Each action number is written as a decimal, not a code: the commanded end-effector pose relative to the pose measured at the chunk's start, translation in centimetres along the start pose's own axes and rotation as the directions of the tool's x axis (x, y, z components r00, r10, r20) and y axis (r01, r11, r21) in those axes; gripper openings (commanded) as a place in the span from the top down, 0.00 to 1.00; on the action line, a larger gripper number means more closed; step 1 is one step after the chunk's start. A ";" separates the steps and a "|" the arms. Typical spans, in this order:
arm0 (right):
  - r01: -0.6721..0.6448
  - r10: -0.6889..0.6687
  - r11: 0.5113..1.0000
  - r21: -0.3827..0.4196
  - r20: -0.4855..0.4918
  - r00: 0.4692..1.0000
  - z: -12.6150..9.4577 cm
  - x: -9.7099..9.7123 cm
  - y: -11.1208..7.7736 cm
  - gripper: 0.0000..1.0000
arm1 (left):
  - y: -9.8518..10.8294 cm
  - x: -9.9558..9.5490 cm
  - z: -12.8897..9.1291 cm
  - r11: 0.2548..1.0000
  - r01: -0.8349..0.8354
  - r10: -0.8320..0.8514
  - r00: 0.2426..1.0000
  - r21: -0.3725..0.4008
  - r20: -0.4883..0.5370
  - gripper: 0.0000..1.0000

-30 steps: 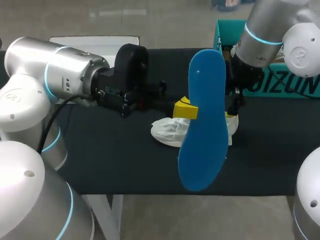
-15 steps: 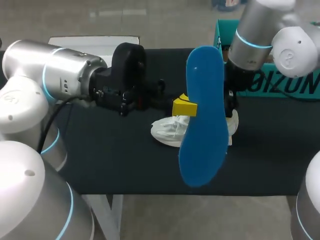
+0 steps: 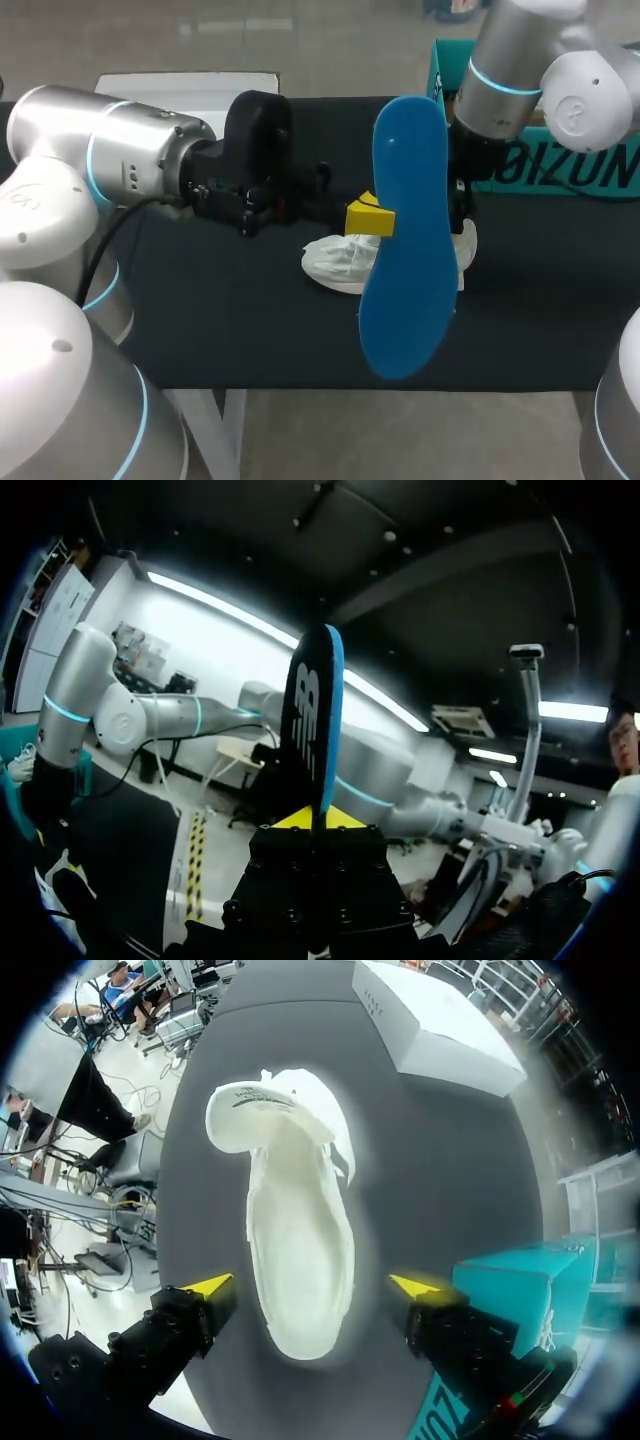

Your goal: Take the shoe out of the shoebox, open the shoe tongue, remove and reinsert the insole, then place the shoe into the shoebox

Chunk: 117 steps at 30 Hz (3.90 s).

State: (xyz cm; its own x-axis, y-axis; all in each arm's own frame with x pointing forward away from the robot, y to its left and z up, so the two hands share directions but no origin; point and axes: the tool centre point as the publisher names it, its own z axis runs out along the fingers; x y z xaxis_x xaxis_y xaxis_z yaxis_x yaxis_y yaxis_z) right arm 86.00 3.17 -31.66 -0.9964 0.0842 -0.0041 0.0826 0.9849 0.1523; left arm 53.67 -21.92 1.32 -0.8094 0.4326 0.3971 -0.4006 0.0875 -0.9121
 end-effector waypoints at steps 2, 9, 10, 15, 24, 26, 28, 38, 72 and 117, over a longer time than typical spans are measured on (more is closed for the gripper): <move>-0.001 0.001 1.000 0.002 0.002 1.000 0.0 0.1 0.0 0.00 | 0.1 -0.1 0.1 1.000 -0.001 0.001 1.000 0.002 0.000 1.00; -0.001 0.001 1.000 0.002 0.002 1.000 0.0 0.1 0.0 0.00 | 0.1 -0.1 0.1 1.000 -0.001 0.001 1.000 0.002 0.000 1.00; -0.001 0.001 1.000 0.002 0.002 1.000 0.0 0.1 0.0 0.00 | 0.1 -0.1 0.1 1.000 -0.001 0.001 1.000 0.002 0.000 1.00; -0.001 0.001 1.000 0.002 0.002 1.000 0.0 0.1 0.0 0.00 | 0.1 -0.1 0.1 1.000 -0.001 0.001 1.000 0.002 0.000 1.00; -0.001 0.001 1.000 0.002 0.002 1.000 0.0 0.1 0.0 0.00 | 0.1 -0.1 0.1 1.000 -0.001 0.001 1.000 0.002 0.000 1.00; -0.001 0.001 1.000 0.002 0.002 1.000 0.0 0.1 0.0 0.00 | 0.1 -0.1 0.1 1.000 -0.001 0.001 1.000 0.002 0.000 1.00; -0.001 0.001 1.000 0.002 0.002 1.000 0.0 0.1 0.0 0.00 | 0.1 -0.1 0.1 1.000 -0.001 0.001 1.000 0.002 0.000 1.00; -0.001 0.001 1.000 0.002 0.002 1.000 0.0 0.1 0.0 0.00 | 0.1 -0.1 0.1 1.000 -0.001 0.001 1.000 0.002 0.000 1.00; 0.031 -0.031 1.000 -0.002 0.117 0.993 4.0 -2.6 4.0 0.00 | 0.1 -0.1 0.1 1.000 -0.001 0.001 1.000 0.002 0.000 1.00; -0.899 0.902 0.309 -0.310 -0.203 0.380 2.8 -1.0 10.7 1.00 | 0.1 -0.1 0.1 1.000 -0.001 0.001 1.000 0.002 0.000 1.00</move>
State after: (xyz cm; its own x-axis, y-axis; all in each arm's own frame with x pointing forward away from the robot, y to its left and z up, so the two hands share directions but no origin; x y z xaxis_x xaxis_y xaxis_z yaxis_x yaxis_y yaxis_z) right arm 88.42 14.00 -32.17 -0.8338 0.5407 0.1119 0.5514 0.8051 0.2185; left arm 53.68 -21.89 1.34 -0.8095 0.4326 0.3970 -0.4004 0.0878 -0.9121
